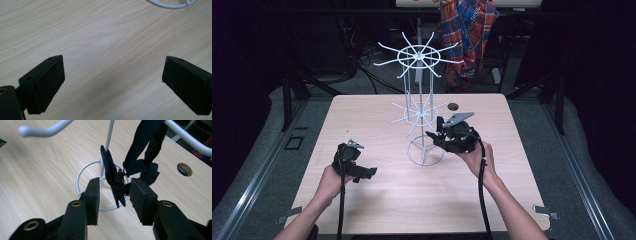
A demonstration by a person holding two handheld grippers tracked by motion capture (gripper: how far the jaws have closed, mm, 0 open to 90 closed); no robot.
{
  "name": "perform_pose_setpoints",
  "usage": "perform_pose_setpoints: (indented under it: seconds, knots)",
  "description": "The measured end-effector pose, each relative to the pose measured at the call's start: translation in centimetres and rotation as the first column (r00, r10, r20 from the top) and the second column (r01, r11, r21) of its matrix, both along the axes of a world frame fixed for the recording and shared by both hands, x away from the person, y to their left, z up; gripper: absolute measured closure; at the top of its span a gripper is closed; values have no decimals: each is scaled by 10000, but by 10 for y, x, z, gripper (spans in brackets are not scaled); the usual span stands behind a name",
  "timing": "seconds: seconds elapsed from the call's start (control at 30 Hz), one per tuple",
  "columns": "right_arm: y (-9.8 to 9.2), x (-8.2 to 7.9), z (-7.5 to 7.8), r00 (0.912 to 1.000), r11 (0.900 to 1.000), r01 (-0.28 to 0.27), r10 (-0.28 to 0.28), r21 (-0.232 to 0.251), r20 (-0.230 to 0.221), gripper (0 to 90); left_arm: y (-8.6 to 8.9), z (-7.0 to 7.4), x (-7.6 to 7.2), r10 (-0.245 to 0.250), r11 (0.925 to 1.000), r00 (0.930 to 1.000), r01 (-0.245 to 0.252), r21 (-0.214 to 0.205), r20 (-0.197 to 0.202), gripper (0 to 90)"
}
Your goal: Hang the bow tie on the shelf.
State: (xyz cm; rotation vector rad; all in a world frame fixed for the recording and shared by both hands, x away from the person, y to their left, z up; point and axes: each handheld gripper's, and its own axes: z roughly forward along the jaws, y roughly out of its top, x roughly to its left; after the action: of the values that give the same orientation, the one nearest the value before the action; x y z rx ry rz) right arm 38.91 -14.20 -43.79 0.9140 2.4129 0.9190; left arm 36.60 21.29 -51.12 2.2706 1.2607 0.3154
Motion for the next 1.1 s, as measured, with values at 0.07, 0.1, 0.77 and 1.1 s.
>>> perform_pose_setpoints:
  seconds: [0.07,0.1,0.77,1.1]
  knots:
    - [-4,-2,1,10000,10000,60,-60,35,-52,537,0,0,0,-18,10000,10000,18,-2,-2,45]
    - [-6,-3,2,9999,10000,88,-88,-31,-111,516,0,0,0,-23,10000,10000,23,3,-5,45]
    - [-50,-33,-3,9939,9954,831,-862,-471,-686,230,-1,1,-1,-157,9999,9999,157,-33,26,46]
    - [-67,-52,-24,9867,9896,844,-993,-1166,-1286,187,-2,2,-2,-156,9999,9999,156,-7,43,46]
